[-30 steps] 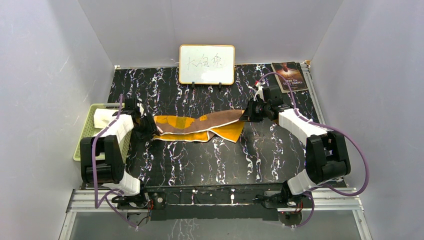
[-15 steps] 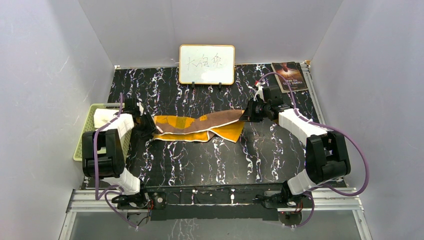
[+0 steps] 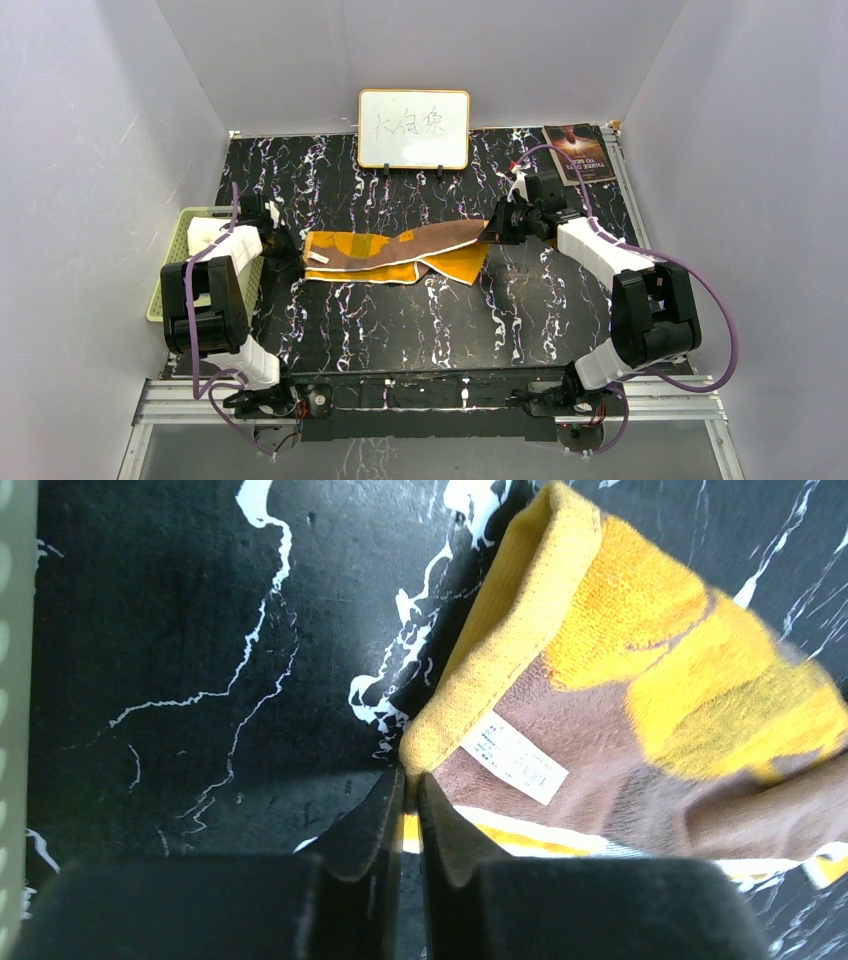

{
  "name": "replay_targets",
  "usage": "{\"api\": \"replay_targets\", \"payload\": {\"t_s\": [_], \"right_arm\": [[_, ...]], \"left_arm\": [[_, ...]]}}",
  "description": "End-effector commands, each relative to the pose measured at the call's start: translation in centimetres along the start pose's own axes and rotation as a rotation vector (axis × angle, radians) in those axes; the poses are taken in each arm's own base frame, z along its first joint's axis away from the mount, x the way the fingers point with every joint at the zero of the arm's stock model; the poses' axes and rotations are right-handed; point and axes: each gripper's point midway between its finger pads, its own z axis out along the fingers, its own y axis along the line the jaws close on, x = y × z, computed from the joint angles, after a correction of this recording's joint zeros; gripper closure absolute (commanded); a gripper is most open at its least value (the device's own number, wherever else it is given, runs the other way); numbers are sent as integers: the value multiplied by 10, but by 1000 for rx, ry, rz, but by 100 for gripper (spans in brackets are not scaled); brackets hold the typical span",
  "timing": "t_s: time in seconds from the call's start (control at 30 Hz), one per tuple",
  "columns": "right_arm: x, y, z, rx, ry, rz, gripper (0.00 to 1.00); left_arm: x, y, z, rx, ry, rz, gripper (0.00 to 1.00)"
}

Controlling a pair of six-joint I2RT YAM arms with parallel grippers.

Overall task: Roll the towels
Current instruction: Flatten out the towel at the center of the board.

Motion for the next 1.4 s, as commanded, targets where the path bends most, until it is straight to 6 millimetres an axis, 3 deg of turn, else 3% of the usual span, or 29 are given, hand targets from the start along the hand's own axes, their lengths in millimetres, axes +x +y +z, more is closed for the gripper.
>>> {"api": "replay_targets", "payload": {"t_s": [0.0, 0.27, 0.37, 0.47, 0.67, 0.8, 0.87, 0.97, 1.23, 1.37], "right_arm": [[-22, 11, -5, -33, -56, -40, 100], [-22, 11, -6, -33, -57, -40, 100], [-28, 16, -11, -33, -76, -47, 100], [-55, 32, -28, -41, -156, -52, 100], [-138, 91, -94, -103, -445, -100, 100], [-156, 122, -133, -144, -500, -147, 100], [-150, 134, -152, -169, -518, -170, 100], [-129, 145, -177, -203, -528, -205, 100], [-59, 173, -249, -318, -586, -285, 100], [-34, 166, -246, -330, -559, -249, 100]], "left_arm": [[-13, -6, -10, 18, -22, 28, 100], [-19, -9, -15, 39, -29, 41, 100], [-35, -23, -38, 78, -86, 55, 100], [-71, -47, -89, 132, -241, 71, 100], [-149, -104, -218, 257, -532, 119, 100], [-164, -129, -291, 327, -659, 144, 100], [-156, -133, -324, 343, -718, 151, 100], [-127, -126, -352, 341, -765, 136, 100], [-16, -90, -362, 382, -808, 18, 100], [11, -74, -355, 320, -738, -29, 100]]}}
